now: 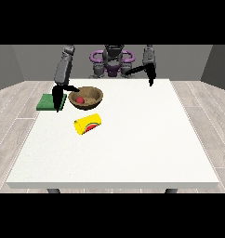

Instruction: Pick the cup and pour the ball into the bowl, then pick the bowl and place it on the pad

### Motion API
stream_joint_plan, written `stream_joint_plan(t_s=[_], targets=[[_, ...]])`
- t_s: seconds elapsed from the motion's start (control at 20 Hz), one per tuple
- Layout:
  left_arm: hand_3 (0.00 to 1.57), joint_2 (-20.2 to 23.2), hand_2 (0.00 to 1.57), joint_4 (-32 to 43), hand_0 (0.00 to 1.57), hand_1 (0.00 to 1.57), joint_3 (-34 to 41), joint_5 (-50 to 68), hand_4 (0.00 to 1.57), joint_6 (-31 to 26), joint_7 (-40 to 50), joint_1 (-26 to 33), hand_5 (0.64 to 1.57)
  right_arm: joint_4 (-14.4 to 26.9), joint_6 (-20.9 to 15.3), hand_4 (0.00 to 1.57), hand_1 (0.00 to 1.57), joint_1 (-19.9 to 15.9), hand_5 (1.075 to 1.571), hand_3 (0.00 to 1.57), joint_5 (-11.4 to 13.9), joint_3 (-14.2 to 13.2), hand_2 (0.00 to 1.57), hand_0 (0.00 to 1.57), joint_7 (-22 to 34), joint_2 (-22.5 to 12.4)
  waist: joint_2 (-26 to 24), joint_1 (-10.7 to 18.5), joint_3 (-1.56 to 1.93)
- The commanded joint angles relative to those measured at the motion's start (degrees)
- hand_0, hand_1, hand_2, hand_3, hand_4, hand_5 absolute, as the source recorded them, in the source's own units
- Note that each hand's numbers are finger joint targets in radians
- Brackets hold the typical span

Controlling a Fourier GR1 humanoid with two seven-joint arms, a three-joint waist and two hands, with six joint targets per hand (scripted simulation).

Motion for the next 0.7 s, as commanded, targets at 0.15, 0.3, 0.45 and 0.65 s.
stream_joint_plan(t_s=[0.15, 0.3, 0.45, 0.65], targets=[[0.00, 2.02, 0.00, 0.25, 0.00, 0.00, 1.42, 1.73, 0.00, -3.29, 2.45, -1.43, 1.562, 2.41, -2.73, 0.23, 0.00, -2.64, 1.532, 0.00, -1.33, 0.26, 0.00, 0.00, 6.56, 4.27, -2.08, 2.14, 1.50], [0.00, 2.21, 0.00, 2.51, 0.00, 0.00, 2.27, 1.46, 0.00, -2.03, -0.31, 0.90, 1.564, 1.37, -4.25, 0.36, 0.00, -4.22, 1.546, 0.00, -1.18, 1.14, 0.00, 0.00, 8.42, 5.47, -3.50, 0.00, 1.50], [0.00, 2.21, 0.00, 3.10, 0.00, 0.00, 2.53, 1.81, 0.00, -2.53, 0.36, 2.20, 1.564, 1.89, -6.25, 0.38, 0.00, -5.05, 1.552, 0.00, -0.96, 2.25, 0.00, 0.00, 10.37, 7.75, -5.28, -1.07, 1.53], [0.00, 3.71, 0.00, 1.50, 0.00, 0.00, 3.97, 3.18, 0.00, -3.63, -0.81, 2.32, 1.566, 4.18, -6.87, 0.38, 0.00, -2.60, 1.550, 0.00, 0.22, 3.25, 0.00, 0.00, 9.20, 8.63, -3.28, -0.65, 1.53]])
